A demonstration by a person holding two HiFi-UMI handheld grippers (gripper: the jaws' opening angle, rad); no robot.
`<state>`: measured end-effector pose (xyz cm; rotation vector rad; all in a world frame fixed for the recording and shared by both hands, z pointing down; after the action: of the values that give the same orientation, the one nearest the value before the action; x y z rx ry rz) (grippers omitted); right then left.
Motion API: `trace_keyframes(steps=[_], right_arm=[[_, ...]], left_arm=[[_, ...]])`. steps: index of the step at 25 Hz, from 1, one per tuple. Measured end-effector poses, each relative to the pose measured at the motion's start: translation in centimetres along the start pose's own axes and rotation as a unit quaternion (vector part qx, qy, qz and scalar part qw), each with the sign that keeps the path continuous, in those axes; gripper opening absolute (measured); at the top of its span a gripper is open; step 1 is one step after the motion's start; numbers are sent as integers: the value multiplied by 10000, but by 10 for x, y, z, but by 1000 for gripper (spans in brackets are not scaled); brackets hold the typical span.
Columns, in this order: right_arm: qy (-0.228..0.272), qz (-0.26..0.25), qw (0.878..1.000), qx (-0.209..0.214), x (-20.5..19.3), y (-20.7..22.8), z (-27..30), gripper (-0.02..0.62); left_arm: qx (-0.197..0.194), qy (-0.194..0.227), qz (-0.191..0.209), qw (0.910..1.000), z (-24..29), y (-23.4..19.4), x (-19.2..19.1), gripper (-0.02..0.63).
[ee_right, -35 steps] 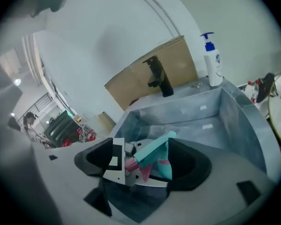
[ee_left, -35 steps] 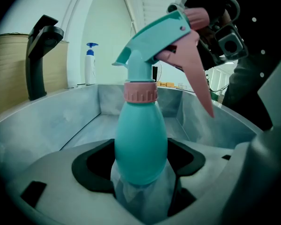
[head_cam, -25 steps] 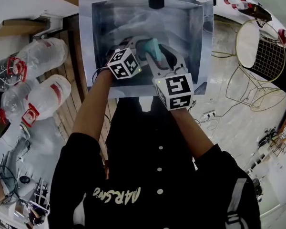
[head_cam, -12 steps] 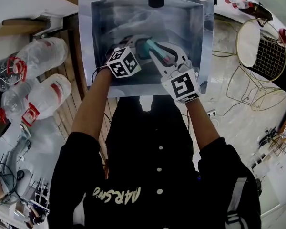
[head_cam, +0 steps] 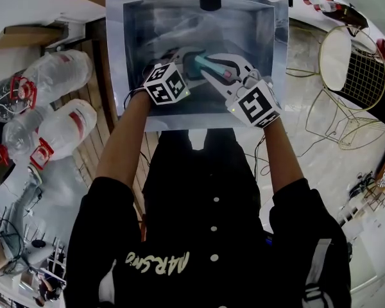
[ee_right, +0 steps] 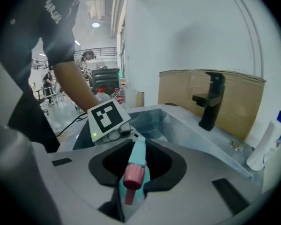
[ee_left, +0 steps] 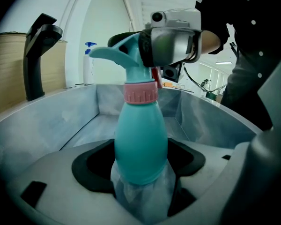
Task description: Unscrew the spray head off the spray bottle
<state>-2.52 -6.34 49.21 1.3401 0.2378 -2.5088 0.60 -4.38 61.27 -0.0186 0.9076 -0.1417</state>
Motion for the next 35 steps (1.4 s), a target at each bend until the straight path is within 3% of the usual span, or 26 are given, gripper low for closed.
trace_keyframes(steps=[4, 9, 12, 14, 17, 21, 23, 25, 27, 29, 31, 33, 34, 35], right_arm=[[36, -560, 9949, 844, -1, -3, -6, 98], [-118, -1310, 9771, 1671, -1, -7, -9, 98], [-123, -1434, 9726, 1826, 1, -8, -8, 100], [-20, -1210, 9769, 1760, 5, -5, -10, 109], [193, -751, 9839, 1608, 15, 2, -13, 252], [141, -564, 9908, 1225, 22, 8, -30, 285], [838, -42, 9931, 821, 45, 12, -49, 298], [1834, 907, 9782, 353, 73, 12, -71, 263], [2208, 1723, 9599, -64, 79, 7, -84, 187], [2101, 2172, 9516, -554, 66, 1, -83, 100], [1634, 2422, 9508, -1028, 43, -7, -71, 91], [1168, 2826, 9395, -1541, 21, -12, -61, 95], [1012, 3098, 9290, -1754, 14, -14, -58, 143], [882, 3380, 9180, -1879, 10, -15, -54, 233]], left_arm=[[-11, -1, 58, 10000, 1, 0, 0, 357], [-34, 3, 144, 9999, 2, 1, 2, 357], [-42, 4, 123, 9999, 2, 1, 2, 357], [-47, 5, 120, 9999, 2, 1, 2, 357], [-51, 10, 126, 9999, 2, 1, 2, 357], [-46, 6, 117, 9999, 2, 1, 1, 357], [-42, 7, 127, 9999, 1, 1, 1, 357], [-44, 6, 134, 9999, 2, 2, 1, 357], [-50, 7, 135, 9999, 2, 2, 1, 357], [-46, 7, 141, 9999, 2, 2, 1, 357], [-31, 9, 145, 9999, 1, 2, 0, 357], [-23, 3, 147, 9999, 1, 2, 0, 357], [-22, 0, 150, 9999, 1, 3, 1, 357], [-20, -3, 152, 9999, 1, 3, 1, 357]])
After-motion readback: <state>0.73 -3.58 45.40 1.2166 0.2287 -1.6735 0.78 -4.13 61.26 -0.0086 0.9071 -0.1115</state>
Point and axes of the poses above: the fingertips, and each gripper's own axes: z forward along the fingers, y to its right, x out of its top, the point moved 1 cm from there along -z, backward along the fingers, and after that the axes turned 1 degree about -y, right-handed, at the moved point
